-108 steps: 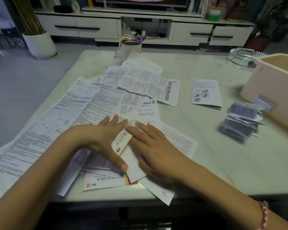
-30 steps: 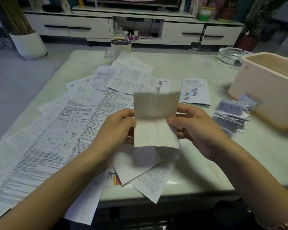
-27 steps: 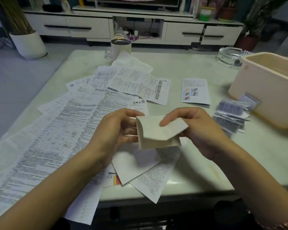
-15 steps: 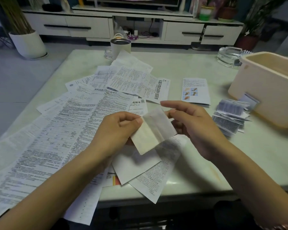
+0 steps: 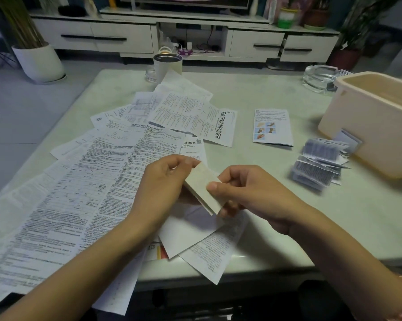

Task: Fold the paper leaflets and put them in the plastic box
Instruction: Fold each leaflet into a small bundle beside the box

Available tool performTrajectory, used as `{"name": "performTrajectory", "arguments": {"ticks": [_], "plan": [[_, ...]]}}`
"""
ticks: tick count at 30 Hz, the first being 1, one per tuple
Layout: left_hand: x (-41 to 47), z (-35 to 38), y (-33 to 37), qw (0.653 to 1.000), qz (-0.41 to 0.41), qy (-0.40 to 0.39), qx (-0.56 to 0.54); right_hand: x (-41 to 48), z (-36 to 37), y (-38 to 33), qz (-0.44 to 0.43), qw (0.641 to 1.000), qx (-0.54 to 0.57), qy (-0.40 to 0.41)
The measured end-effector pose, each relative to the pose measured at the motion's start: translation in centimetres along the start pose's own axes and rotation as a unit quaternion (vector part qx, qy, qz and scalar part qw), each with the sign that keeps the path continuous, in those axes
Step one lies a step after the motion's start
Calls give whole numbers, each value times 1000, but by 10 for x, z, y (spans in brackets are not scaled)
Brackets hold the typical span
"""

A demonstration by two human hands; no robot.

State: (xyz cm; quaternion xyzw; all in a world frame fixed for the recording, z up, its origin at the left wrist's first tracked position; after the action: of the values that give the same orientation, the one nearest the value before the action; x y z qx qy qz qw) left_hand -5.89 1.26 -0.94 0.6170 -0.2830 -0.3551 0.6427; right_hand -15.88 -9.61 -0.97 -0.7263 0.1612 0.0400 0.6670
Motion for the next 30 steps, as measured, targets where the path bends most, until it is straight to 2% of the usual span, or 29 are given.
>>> {"name": "performTrajectory", "arguments": {"ticks": [2,4,7,10,13,15,18,23,26,28,30], "plan": [[0,1,0,1000,-11,-20,-5,0,-3,-1,-16,999,-32,21],[0,2,-1,998,-1,-45,55,1,-5,-1,-27,999,-40,19],[-2,1,0,990,35,-39,134,2,-2,0,-44,998,-49,8],[-5,4,1,982,66,-35,174,2,5,0,-61,997,-45,-30],[-9,9,0,974,92,-32,205,2,12,2,-42,994,-48,-93],[-9,9,-1,973,100,-26,207,3,11,3,-26,993,-54,-97],[-7,8,2,970,108,-13,215,5,9,3,-35,997,-55,-51],[-2,3,1,983,91,2,158,3,10,2,-68,997,28,16],[-1,2,-2,986,91,-8,137,0,2,3,-87,990,39,101],[-1,3,-4,985,94,-24,141,-2,-1,5,-100,983,37,148],[-1,4,-9,981,89,-23,171,-4,-3,9,-102,981,27,163]]}}
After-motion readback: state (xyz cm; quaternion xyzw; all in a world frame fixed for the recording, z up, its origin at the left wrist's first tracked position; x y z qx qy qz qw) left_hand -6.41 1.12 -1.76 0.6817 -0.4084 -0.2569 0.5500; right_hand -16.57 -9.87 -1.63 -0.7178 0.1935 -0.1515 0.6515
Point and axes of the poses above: each hand's wrist, its own x-axis towards the middle knuckle, its own z-axis out of the palm, y = z × x, the point moved 3 cm from there along x, towards the middle knuckle, and after that the axes turned 14 degrees about -y, right-handed, at the moved point
